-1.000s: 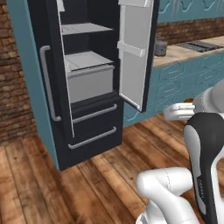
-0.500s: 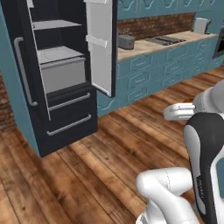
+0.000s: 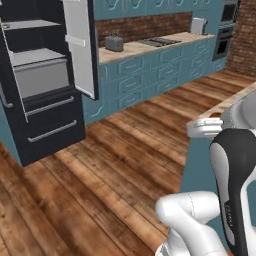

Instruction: Gather the lemon and garlic from the fridge and place them on a tray on the dining counter. Then gather the chicken drumstick and steak from the fridge and place them on the other tray.

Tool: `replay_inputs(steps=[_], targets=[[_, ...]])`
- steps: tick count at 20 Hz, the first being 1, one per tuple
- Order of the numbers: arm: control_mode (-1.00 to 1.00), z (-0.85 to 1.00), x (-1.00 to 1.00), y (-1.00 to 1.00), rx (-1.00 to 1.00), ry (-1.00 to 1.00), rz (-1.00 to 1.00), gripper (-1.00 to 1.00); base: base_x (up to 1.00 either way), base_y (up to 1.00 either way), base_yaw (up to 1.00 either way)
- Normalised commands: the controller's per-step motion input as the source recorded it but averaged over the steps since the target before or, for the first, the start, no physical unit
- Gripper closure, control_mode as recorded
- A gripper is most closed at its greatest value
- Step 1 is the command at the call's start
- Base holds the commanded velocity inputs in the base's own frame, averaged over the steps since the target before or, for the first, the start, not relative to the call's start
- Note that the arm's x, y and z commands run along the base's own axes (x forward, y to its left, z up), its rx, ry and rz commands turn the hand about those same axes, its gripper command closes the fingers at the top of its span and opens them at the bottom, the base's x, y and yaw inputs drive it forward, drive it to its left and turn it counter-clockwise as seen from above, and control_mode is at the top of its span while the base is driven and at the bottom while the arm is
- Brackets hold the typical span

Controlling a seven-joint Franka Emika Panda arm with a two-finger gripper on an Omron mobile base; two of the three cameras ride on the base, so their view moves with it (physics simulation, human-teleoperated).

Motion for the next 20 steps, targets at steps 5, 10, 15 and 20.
replay_inputs(steps=[5, 10, 15, 20], targets=[[1.0, 0.0, 0.0, 0.0, 0.0, 0.0, 0.0, 1.0, -1.0, -0.75, -0.14], [1.0, 0.0, 0.0, 0.0, 0.0, 0.0, 0.0, 1.0, -1.0, -0.79, -0.15], [1.0, 0.0, 0.0, 0.0, 0.0, 0.0, 0.0, 1.0, -1.0, -0.93, -0.14], [1.0, 0.0, 0.0, 0.0, 0.0, 0.0, 0.0, 1.0, -0.81, -1.0, -0.11]])
